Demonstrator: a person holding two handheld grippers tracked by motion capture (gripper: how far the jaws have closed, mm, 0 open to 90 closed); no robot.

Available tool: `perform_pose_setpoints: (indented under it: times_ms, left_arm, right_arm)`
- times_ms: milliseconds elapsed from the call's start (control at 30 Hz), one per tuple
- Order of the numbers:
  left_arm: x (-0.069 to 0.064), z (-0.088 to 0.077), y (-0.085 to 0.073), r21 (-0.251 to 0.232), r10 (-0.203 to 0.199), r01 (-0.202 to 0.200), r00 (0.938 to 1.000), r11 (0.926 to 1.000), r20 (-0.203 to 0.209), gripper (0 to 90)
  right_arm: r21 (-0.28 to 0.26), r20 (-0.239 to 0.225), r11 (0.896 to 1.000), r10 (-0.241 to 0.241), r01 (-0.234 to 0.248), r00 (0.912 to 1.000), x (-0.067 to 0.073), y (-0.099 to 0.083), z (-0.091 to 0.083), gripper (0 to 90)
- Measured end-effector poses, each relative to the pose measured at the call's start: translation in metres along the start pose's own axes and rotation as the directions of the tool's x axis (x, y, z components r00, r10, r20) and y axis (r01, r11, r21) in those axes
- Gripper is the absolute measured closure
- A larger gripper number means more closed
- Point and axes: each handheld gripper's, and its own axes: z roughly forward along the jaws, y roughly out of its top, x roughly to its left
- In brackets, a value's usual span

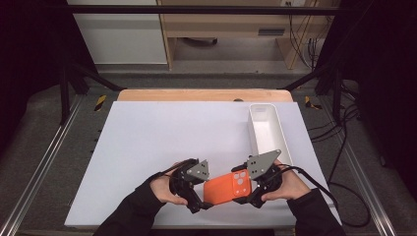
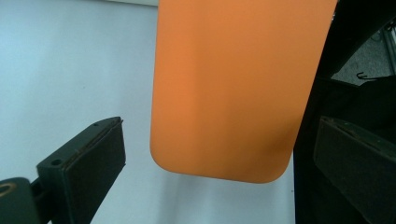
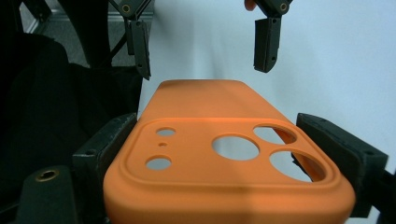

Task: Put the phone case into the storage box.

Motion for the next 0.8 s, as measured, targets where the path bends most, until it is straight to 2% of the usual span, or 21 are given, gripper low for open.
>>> perform_pose_setpoints:
  times_ms: [467,633,800]
  left_arm:
    - [-0.004,0.005,0.003,0.042,0.012,-0.012,0.9998,0.9991,-0.013,1.5]
    - [-0.004,0.010,0.004,0.084,0.021,-0.018,0.9993,0.9963,-0.030,1.4]
    - [-0.004,0.014,0.006,0.117,0.027,-0.024,0.9993,0.9928,-0.027,1.4]
  right_arm:
    - [0.079,-0.023,0.997,-0.020,0.021,0.9995,-0.004,0.018,0.006,15.9]
    - [0.110,-0.019,0.994,-0.025,0.027,0.9995,-0.006,0.022,0.007,15.9]
    - [0.143,-0.026,0.989,-0.033,0.036,0.9991,-0.006,0.027,0.010,15.9]
